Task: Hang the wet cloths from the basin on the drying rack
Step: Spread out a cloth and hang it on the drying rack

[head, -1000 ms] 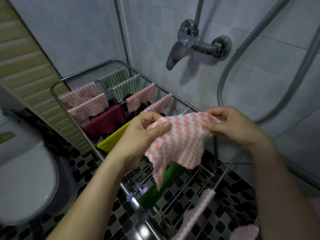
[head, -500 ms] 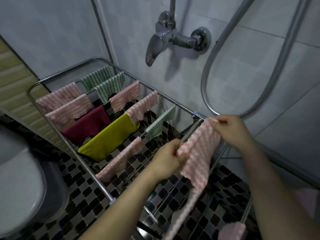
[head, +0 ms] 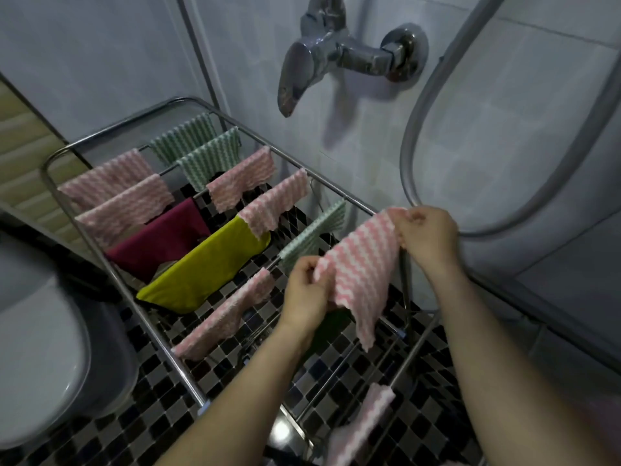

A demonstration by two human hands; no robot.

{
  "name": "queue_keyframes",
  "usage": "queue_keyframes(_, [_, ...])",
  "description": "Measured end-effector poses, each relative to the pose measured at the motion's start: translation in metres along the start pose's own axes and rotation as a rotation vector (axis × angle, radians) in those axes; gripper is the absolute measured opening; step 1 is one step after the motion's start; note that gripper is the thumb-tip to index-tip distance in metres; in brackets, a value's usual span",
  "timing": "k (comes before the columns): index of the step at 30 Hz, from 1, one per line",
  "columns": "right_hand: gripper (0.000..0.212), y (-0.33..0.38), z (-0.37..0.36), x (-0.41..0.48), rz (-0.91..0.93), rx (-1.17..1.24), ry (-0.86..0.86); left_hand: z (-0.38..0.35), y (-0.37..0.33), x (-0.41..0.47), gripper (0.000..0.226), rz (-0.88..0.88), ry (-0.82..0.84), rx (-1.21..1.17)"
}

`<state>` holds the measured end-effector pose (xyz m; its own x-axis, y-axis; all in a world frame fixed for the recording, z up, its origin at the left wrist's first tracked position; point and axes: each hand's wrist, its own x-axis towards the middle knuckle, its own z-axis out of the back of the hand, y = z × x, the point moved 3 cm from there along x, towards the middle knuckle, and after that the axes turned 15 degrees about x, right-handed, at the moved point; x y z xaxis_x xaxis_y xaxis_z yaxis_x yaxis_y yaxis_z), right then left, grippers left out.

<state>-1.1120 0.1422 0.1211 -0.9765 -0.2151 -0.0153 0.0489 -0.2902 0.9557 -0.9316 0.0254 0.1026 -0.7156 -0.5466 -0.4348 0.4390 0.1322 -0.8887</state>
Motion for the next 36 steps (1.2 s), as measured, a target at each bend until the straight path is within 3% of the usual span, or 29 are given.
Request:
queue_keyframes(1, [0.029, 0.003, -0.008, 0.002, 0.009, -0.016, 0.038, 0.005, 0.001, 0.004, 0.008, 0.026, -0.053, -0.005])
queue_keyframes(3, [0.039, 0.001, -0.018, 0.001, 0.011, -0.086, 0.099, 0.011, 0.008, 0.011, 0.023, 0.085, -0.113, 0.038])
queue_keyframes(7, [0.023, -0.020, -0.012, -0.009, -0.016, -0.318, 0.017, 0.016, 0.021, 0.012, 0.061, 0.162, -0.027, 0.123])
queue_keyframes(10, [0.028, -0.025, -0.011, -0.011, -0.052, -0.429, 0.007, 0.017, 0.020, 0.012, 0.052, 0.185, 0.023, 0.117])
queue_keyframes(12, [0.033, -0.026, -0.011, -0.009, -0.092, -0.468, 0.017, 0.016, 0.016, 0.013, 0.037, 0.161, 0.029, 0.240])
queue_keyframes(17, [0.033, -0.039, -0.013, -0.005, -0.207, -0.400, 0.063, 0.012, 0.014, 0.012, 0.022, 0.085, 0.000, 0.381])
queue_keyframes(23, [0.032, -0.020, -0.014, -0.002, -0.095, -0.551, -0.039, 0.015, 0.013, 0.010, 0.014, -0.026, -0.070, 0.456])
queue_keyframes(27, [0.030, -0.016, -0.017, -0.007, 0.002, -0.626, -0.067, 0.014, 0.011, 0.007, 0.016, -0.098, -0.106, 0.684])
queue_keyframes(30, [0.025, -0.012, -0.014, -0.013, 0.051, -0.541, -0.091, 0.012, 0.007, 0.004, 0.027, -0.166, -0.115, 0.891])
queue_keyframes(33, [0.016, -0.008, -0.019, -0.020, 0.103, -0.436, 0.042, 0.011, 0.006, 0.002, 0.034, -0.241, -0.127, 1.004])
queue_keyframes(36, [0.025, -0.010, -0.028, -0.028, 0.062, -0.415, 0.287, 0.004, 0.009, -0.001, 0.034, -0.309, -0.083, 1.093])
